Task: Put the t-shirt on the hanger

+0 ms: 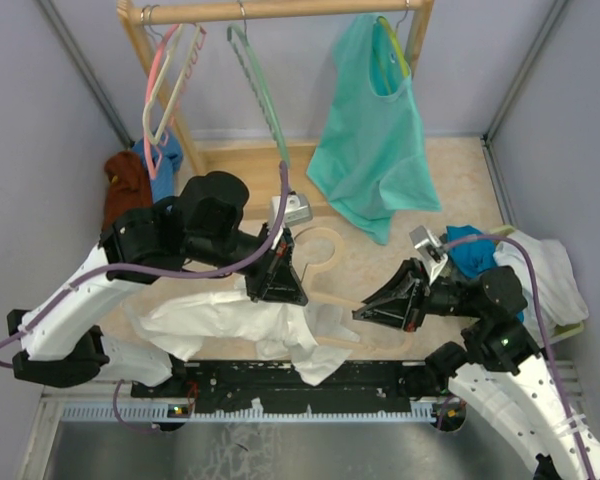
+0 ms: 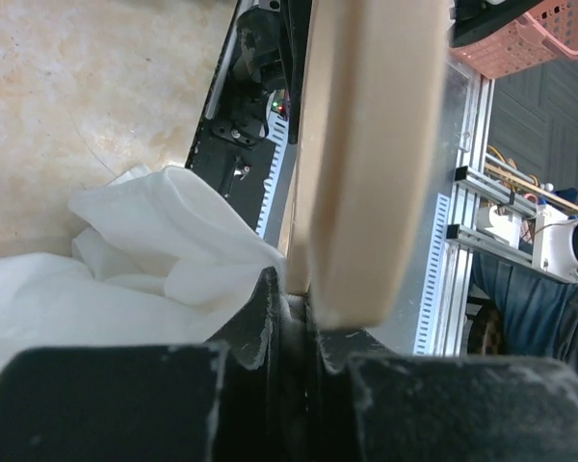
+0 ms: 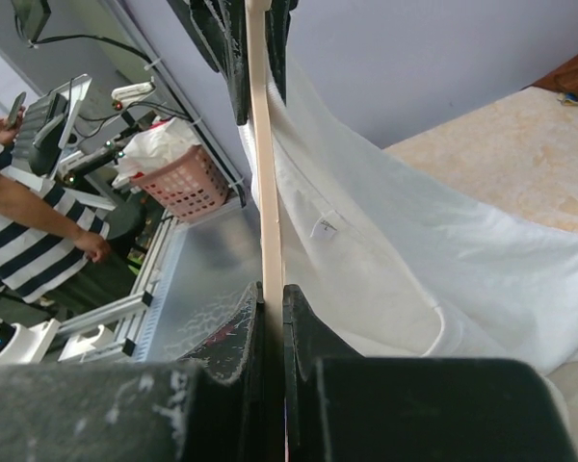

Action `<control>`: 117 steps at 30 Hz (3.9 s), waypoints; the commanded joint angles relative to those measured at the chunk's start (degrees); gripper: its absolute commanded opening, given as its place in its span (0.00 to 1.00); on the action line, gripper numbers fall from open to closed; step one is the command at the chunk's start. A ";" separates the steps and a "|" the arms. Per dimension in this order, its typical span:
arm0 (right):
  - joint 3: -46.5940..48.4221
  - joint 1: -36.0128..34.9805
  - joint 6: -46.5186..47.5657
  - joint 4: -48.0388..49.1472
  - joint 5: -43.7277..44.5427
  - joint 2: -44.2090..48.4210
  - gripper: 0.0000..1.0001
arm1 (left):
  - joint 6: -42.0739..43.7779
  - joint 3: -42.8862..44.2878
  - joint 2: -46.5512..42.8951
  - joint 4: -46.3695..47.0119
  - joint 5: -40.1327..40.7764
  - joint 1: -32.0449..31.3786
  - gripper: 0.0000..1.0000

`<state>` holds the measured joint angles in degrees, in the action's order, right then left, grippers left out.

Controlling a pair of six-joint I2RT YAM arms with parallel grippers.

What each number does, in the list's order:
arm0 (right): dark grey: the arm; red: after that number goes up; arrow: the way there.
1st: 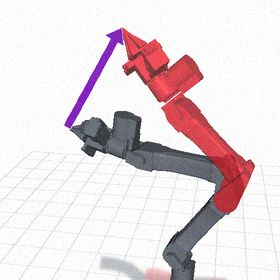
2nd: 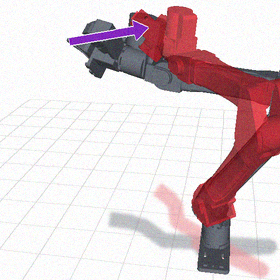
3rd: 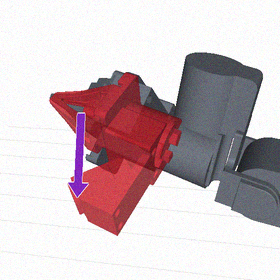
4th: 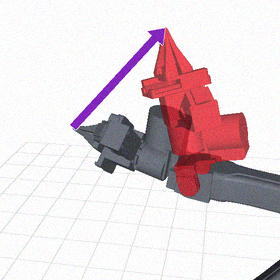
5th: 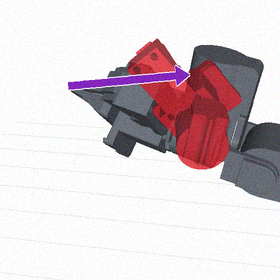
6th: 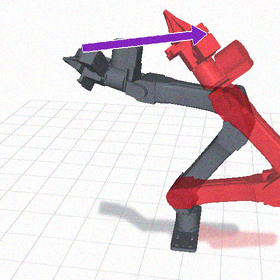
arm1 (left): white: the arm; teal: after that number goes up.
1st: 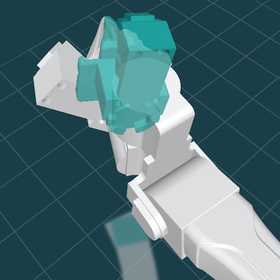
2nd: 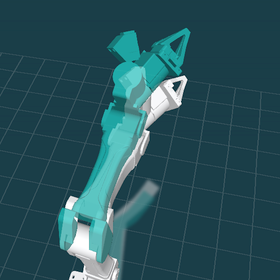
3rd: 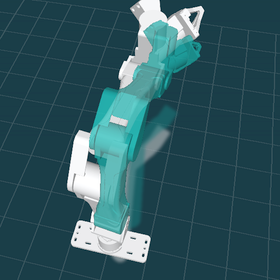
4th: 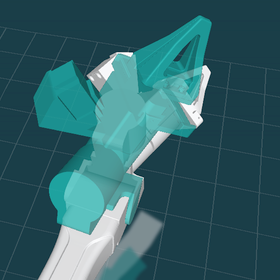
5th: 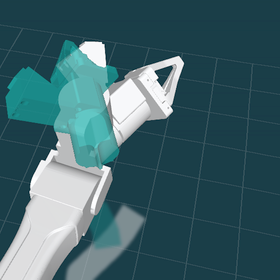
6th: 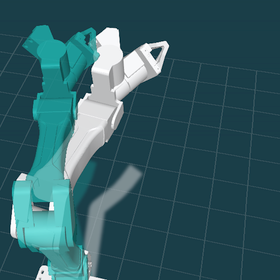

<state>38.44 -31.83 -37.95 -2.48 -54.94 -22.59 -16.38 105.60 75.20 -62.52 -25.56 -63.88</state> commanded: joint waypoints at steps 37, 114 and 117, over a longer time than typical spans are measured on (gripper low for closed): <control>17.04 0.02 1.62 -37.59 19.96 -8.86 0.57 | 2.05 9.15 -0.31 4.27 -0.60 0.01 0.00; 1.13 -0.07 -8.63 -15.38 9.42 -4.71 0.41 | 2.24 3.50 -0.83 13.65 -7.28 -0.02 0.00; 0.90 -0.03 -7.93 -15.78 9.88 -5.28 0.41 | 2.14 3.23 -0.98 14.01 -7.38 -0.01 0.00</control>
<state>37.65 -31.83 -47.94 -17.41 -46.02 -27.03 -14.11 108.97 75.59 -52.14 -31.57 -63.88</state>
